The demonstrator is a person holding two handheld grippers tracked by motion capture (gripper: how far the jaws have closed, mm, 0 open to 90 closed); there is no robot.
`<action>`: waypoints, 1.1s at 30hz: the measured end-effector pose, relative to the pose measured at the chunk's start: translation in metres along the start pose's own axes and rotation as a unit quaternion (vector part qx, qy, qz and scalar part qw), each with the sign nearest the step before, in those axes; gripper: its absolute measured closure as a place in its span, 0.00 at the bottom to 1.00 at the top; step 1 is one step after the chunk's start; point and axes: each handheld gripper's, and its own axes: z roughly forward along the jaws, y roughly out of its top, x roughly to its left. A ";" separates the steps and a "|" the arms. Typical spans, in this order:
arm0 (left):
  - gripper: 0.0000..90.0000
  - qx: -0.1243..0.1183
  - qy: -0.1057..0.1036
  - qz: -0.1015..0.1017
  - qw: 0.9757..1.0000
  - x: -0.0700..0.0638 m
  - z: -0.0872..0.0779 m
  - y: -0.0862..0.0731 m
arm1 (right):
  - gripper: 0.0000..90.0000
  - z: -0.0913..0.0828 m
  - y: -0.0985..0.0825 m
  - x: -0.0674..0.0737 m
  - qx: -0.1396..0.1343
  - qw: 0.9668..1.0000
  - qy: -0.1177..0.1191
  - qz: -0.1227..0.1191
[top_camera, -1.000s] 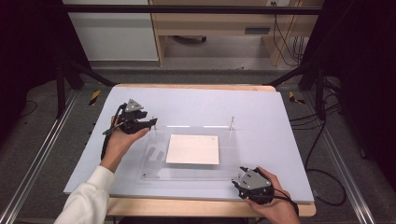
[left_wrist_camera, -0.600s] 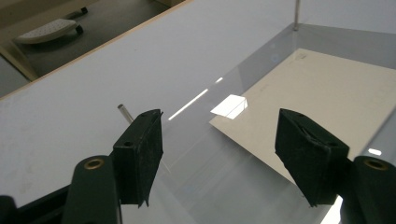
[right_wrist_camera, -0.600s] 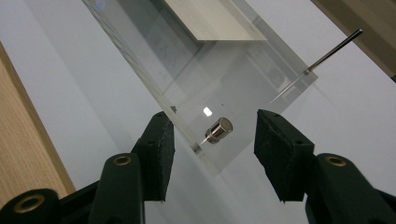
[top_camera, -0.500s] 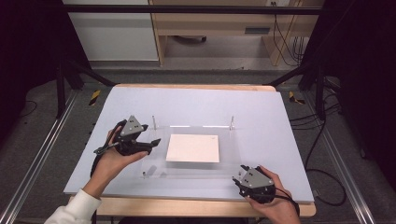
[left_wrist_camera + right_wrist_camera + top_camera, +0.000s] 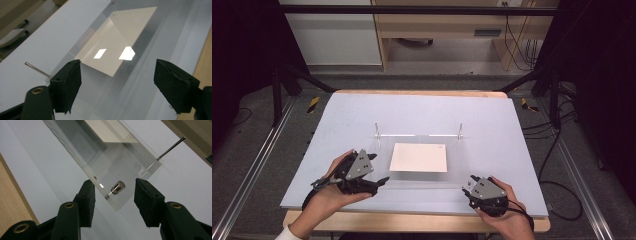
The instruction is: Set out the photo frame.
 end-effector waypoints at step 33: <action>0.59 0.038 0.028 0.102 0.994 -0.028 0.022 -0.034 | 0.59 -0.004 0.004 -0.002 -0.011 1.000 -0.006 0.017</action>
